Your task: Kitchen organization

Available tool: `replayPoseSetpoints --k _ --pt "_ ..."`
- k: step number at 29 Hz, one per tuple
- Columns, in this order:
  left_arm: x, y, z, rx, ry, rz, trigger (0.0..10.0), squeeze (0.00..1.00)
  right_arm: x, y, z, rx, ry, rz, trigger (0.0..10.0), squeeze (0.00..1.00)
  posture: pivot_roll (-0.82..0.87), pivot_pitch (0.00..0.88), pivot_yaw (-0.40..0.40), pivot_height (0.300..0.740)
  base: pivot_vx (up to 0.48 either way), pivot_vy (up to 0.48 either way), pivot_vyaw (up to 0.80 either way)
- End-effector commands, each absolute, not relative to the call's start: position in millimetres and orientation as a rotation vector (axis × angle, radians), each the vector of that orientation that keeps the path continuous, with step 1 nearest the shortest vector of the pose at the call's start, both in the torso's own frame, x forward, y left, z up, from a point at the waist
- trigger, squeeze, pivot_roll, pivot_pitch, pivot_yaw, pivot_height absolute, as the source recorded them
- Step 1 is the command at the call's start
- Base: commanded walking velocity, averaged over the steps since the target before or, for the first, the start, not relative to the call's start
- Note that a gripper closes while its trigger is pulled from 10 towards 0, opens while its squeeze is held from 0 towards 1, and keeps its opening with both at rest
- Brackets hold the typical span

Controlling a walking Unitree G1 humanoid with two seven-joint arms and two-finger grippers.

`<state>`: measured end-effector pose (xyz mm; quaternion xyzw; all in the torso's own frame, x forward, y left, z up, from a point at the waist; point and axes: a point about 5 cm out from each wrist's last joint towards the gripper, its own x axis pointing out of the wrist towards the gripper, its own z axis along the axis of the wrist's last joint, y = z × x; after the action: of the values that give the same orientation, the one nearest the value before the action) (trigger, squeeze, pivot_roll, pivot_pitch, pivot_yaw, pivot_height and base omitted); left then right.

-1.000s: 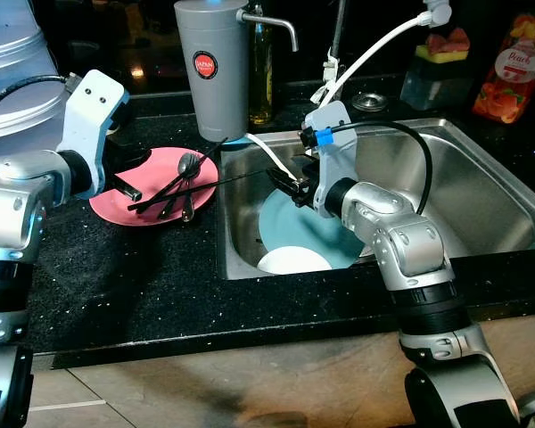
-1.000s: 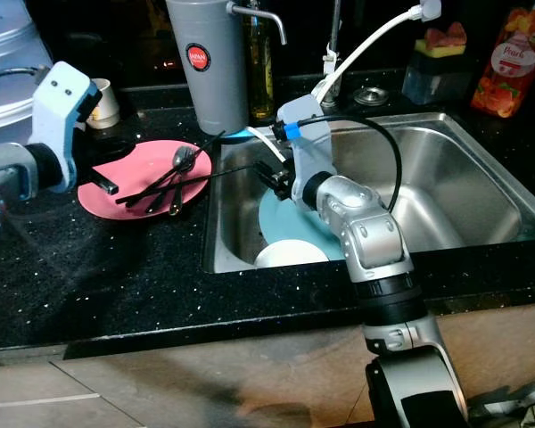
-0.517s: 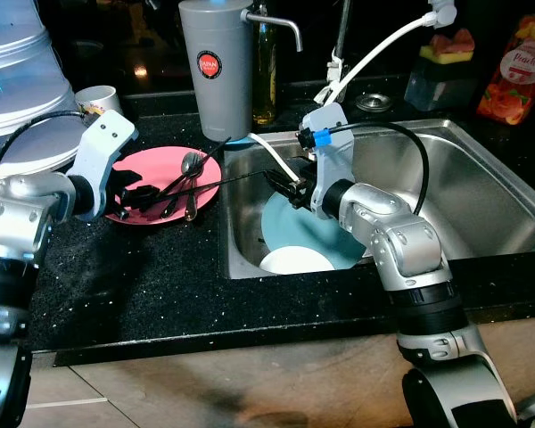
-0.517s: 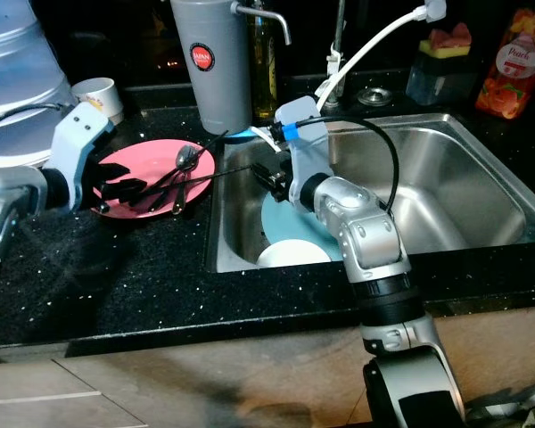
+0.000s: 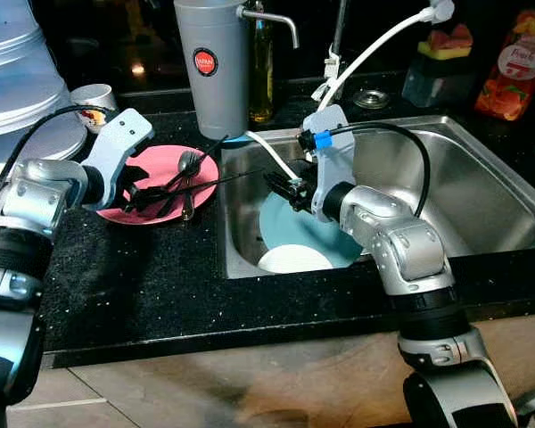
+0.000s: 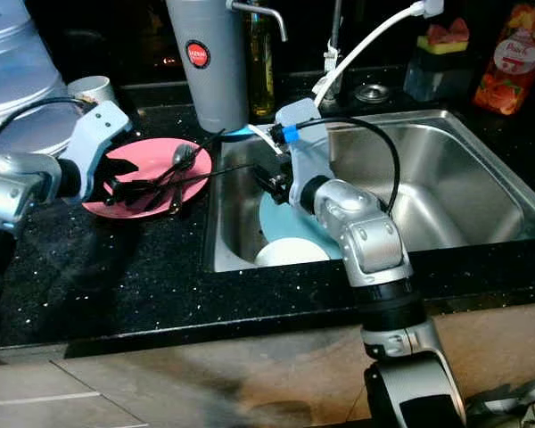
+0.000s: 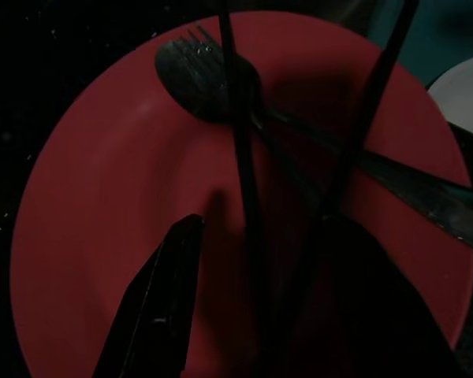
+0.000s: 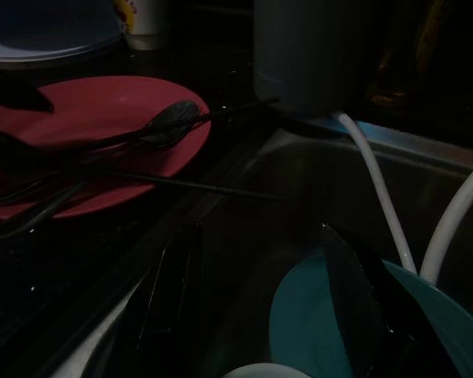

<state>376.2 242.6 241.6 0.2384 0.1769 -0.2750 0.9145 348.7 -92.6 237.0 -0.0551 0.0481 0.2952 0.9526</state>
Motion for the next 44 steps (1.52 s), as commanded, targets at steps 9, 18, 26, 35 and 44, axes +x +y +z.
replayPoseSetpoints --k 9,18,26,35,44 --pt "377 248 229 0.562 0.447 -0.582 10.0 0.00 347 -93 237 -0.090 0.105 0.600 10.0 0.00 0.02 0.032 0.056 0.740 0.000 0.000 0.00" --pt "377 251 227 0.589 0.450 -0.576 10.0 0.00 345 -90 236 -0.101 0.111 0.630 10.0 0.00 0.02 0.036 0.053 0.740 0.000 0.000 0.00" --pt "380 250 232 0.593 0.422 -0.571 3.8 0.00 346 -91 237 -0.102 0.108 0.625 10.0 0.00 0.02 0.036 0.053 0.740 0.000 0.000 0.00" --pt "381 252 246 0.603 0.380 -0.550 0.0 0.00 346 -93 238 -0.107 0.106 0.617 10.0 0.00 0.02 0.033 0.051 0.740 0.000 0.000 0.00" --pt "380 258 254 0.618 0.361 -0.528 0.0 0.00 347 -92 240 -0.108 0.103 0.621 10.0 0.00 0.02 0.030 0.047 0.740 0.000 0.000 0.00"
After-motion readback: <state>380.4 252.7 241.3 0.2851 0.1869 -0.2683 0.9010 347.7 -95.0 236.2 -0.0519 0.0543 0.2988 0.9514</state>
